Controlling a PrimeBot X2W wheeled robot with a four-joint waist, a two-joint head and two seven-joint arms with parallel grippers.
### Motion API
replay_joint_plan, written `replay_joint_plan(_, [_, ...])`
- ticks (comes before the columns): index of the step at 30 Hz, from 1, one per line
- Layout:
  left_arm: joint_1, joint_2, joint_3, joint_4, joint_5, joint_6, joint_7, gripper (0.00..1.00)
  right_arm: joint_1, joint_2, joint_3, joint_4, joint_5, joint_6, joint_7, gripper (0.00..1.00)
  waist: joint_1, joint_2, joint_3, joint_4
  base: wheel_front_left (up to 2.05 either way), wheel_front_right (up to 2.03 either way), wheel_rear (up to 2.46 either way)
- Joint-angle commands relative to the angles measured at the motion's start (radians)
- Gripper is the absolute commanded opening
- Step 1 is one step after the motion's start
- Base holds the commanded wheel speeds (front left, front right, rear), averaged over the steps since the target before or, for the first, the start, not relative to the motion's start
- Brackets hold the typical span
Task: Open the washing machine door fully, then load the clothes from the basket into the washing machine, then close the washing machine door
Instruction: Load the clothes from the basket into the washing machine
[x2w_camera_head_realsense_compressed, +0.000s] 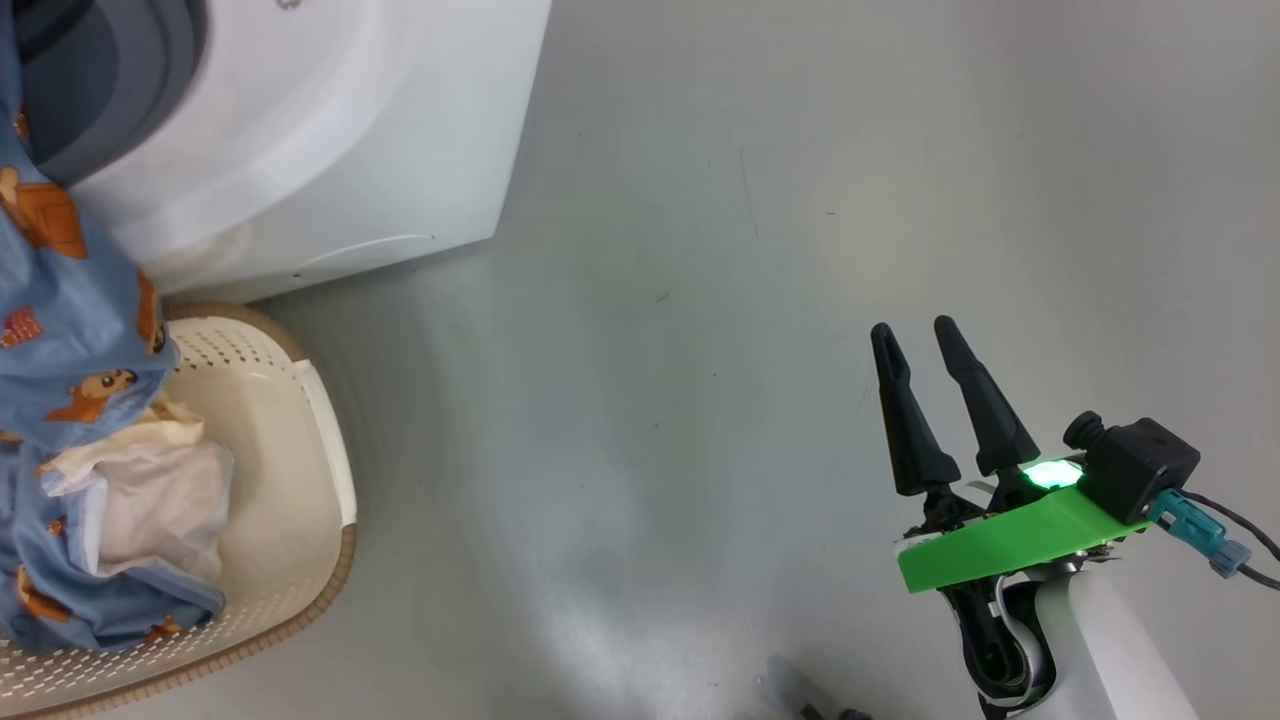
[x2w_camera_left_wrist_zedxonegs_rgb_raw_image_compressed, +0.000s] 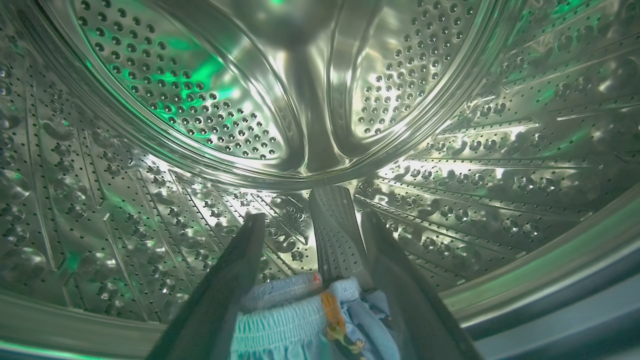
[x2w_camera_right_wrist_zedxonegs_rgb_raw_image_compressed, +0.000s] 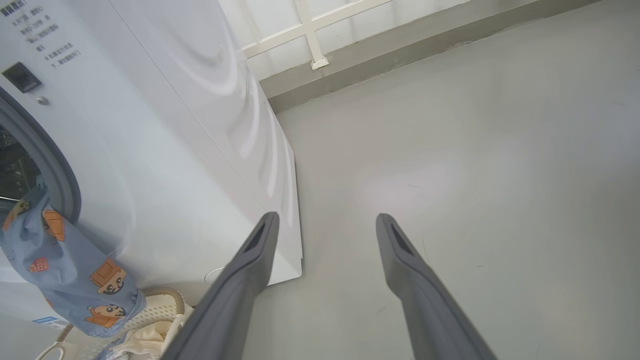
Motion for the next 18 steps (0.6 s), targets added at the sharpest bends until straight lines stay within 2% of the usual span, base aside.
replay_joint_plan(1, [0.002,0.046,0.005,-0.024,-0.012,-0.001,-0.005,1.0,0.006,-0.003,0.017,-0.021,0.006,0.002,-0.005,1.0,0.0,-0.0001,0.0,0.001,0.0,0.0,0.0])
replay_joint_plan(11, [0.155,0.016,-0.016,-0.123,-0.075,-0.001,-0.005,1.0,0.024,-0.003,-0.01,-0.007,-0.024,0.002,-0.005,1.0,0.0,-0.0001,-0.07,0.029,0.0,0.0,0.0])
replay_joint_plan(18, [0.304,-0.034,0.024,-0.216,-0.091,-0.001,-0.005,1.0,0.046,-0.003,-0.029,0.006,-0.066,0.002,-0.005,1.0,0.0,-0.0001,-0.133,0.072,0.0,0.0,0.0])
